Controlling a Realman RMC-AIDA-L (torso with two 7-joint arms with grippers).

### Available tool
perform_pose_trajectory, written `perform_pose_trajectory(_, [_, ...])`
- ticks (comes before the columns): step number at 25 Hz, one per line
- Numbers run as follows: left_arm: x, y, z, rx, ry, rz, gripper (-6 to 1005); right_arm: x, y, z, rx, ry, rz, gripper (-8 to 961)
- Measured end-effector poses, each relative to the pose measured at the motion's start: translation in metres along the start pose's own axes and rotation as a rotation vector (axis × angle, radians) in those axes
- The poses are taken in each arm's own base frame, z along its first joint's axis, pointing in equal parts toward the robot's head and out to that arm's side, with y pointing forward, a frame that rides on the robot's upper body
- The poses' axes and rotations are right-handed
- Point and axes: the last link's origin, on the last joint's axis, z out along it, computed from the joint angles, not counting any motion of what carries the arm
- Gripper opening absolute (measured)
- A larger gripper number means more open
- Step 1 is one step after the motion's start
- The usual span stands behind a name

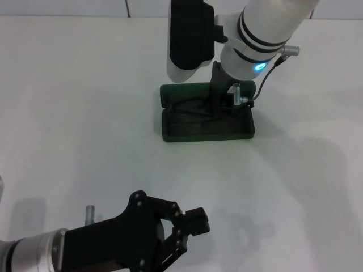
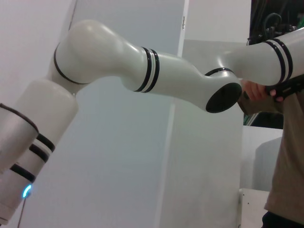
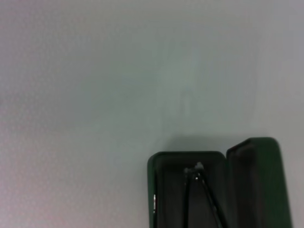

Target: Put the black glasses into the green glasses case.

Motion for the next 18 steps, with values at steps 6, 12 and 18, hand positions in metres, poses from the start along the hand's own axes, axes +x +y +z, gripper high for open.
perform_pose_trajectory(6, [-0.0022,0.0020,-0.0015,0.010,-0.003,-0.012,73,0.0000,0.0004,-0.0009,-0.008,0.015,0.028,162])
perform_pose_trajectory(12, [-0.0025,0.0025,-0.0019,0.011,-0.003,-0.011,73,-0.0004,0.0001,-0.0022,-0.008,0.029,0.053,191])
perform_pose_trajectory(18, [-0.0031,0.0037,-0.0032,0.015,-0.005,-0.013,74,-0.0010,-0.0001,-0.0022,-0.002,0.036,0.051,219])
